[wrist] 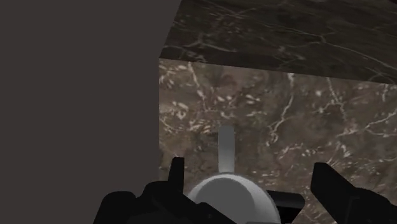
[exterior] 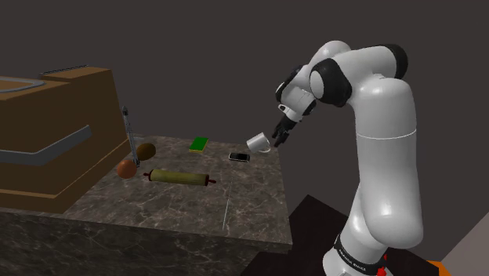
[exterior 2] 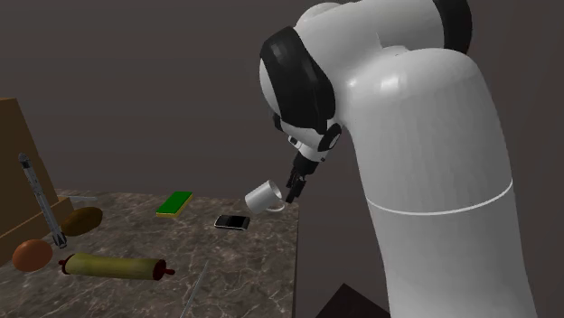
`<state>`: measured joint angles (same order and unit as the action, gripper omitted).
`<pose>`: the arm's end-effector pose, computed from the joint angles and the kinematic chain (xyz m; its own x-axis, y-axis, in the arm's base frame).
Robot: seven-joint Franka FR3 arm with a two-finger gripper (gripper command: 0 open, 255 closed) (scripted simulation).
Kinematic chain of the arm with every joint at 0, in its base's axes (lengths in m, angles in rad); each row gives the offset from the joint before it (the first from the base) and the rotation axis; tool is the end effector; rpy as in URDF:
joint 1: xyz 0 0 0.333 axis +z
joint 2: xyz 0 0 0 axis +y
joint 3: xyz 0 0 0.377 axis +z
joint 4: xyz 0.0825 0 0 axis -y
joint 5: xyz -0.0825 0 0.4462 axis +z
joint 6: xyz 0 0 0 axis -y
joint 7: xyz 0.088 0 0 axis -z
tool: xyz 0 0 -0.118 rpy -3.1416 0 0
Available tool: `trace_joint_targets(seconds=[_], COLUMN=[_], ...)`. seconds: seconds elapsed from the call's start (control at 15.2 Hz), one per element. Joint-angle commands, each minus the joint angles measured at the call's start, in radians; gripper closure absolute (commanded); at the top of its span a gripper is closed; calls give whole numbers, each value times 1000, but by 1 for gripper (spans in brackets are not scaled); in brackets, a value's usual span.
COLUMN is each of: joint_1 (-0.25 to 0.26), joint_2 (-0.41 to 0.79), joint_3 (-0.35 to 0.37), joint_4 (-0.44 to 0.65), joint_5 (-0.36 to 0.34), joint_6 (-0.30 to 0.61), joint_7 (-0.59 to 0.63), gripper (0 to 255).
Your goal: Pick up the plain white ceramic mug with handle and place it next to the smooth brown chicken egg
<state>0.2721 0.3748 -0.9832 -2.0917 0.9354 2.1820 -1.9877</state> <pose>0.5146 -0.3692 0.3202 0.6839 0.6022 0.4119 0.6514 -0.7582 0.0269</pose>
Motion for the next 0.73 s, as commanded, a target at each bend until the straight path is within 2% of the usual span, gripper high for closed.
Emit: trace_joint_targets(seconds=[0.0, 0.4, 0.66], joint_1=[-55, -78, -81], joint_2=[60, 122, 128], joint_3=[46, 99, 104], joint_4=[38, 48, 49], joint_5=[63, 135, 142], joint_6=[-22, 4, 6], joint_7=[-58, -91, -94], gripper=[0, 0, 0])
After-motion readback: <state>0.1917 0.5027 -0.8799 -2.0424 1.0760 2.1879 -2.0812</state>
